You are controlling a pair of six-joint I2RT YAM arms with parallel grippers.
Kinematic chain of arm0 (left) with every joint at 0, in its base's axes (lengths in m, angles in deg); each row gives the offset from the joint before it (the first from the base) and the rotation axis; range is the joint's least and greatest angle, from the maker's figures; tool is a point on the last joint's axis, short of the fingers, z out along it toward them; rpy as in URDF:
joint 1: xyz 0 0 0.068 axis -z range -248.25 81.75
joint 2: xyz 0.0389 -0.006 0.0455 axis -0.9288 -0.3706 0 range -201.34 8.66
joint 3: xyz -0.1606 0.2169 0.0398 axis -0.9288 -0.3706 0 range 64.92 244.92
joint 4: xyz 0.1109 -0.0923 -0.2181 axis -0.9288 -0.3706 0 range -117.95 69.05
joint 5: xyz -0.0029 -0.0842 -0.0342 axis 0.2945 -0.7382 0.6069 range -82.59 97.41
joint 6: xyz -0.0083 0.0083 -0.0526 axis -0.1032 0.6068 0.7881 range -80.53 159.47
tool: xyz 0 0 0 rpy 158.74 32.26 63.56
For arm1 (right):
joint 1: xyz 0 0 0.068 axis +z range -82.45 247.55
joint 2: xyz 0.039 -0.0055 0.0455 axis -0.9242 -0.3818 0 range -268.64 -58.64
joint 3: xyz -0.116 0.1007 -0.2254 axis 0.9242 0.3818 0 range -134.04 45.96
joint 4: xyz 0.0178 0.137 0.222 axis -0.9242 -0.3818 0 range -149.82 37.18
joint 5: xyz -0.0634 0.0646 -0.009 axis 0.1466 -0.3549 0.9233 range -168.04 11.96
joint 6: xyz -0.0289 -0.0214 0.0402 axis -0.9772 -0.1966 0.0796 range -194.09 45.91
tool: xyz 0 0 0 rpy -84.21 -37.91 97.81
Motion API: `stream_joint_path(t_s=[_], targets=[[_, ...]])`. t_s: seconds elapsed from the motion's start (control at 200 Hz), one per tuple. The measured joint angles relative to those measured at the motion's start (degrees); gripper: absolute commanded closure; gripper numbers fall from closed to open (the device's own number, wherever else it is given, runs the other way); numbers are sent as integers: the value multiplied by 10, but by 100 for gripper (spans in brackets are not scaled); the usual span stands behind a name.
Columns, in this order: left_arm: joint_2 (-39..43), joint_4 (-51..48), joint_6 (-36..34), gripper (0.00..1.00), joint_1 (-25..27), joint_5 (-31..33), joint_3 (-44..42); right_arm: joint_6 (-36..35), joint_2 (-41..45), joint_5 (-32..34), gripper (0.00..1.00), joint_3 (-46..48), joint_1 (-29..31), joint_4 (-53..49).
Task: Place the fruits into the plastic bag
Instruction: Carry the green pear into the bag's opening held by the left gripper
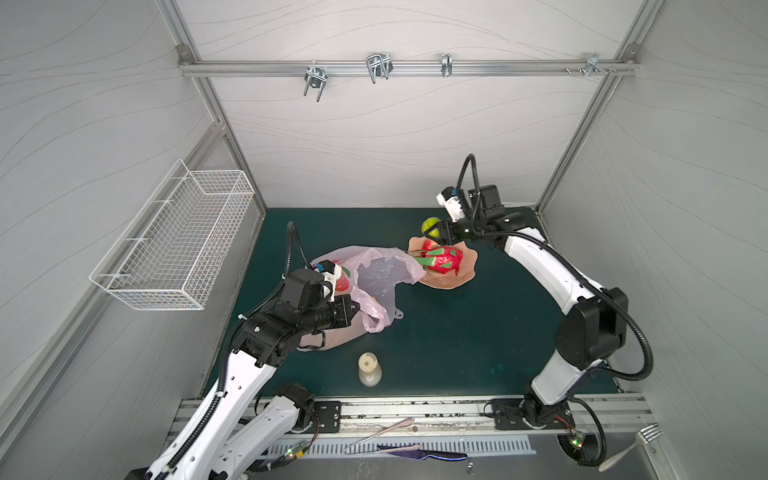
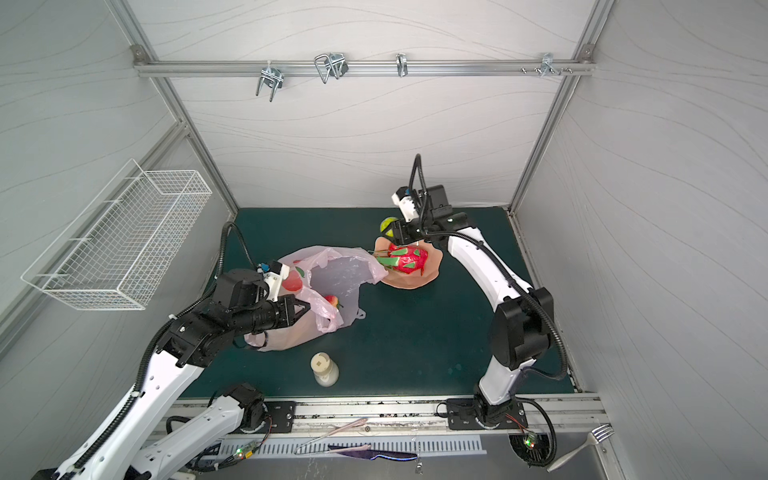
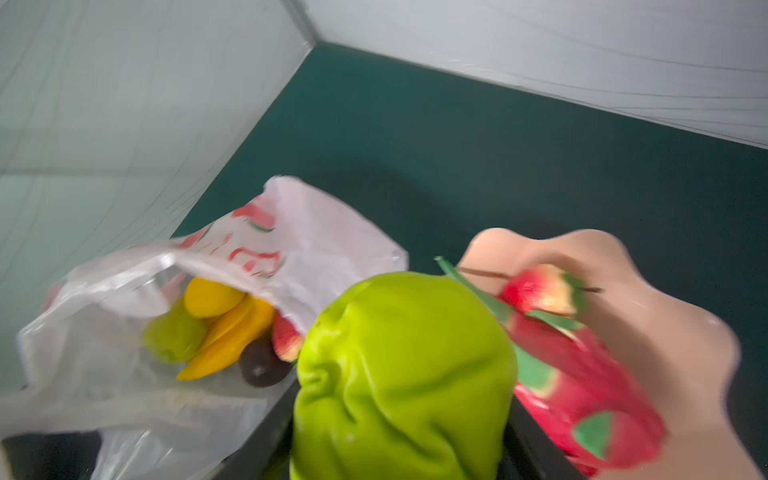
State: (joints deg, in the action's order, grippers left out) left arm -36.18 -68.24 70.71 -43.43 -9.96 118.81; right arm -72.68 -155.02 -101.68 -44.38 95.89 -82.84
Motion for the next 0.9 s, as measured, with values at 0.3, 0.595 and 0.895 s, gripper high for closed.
stream_joint_path(t_s=[0.3,0.595,0.895], targets=[[-8,10,-2,100,0,-3,0,-19,28,-23,48,58,121,1],[-6,13,-4,100,0,-5,0,-14,14,4,49,116,176,9],[-2,13,-5,100,0,-9,0,-1,-41,27,49,121,205,31]])
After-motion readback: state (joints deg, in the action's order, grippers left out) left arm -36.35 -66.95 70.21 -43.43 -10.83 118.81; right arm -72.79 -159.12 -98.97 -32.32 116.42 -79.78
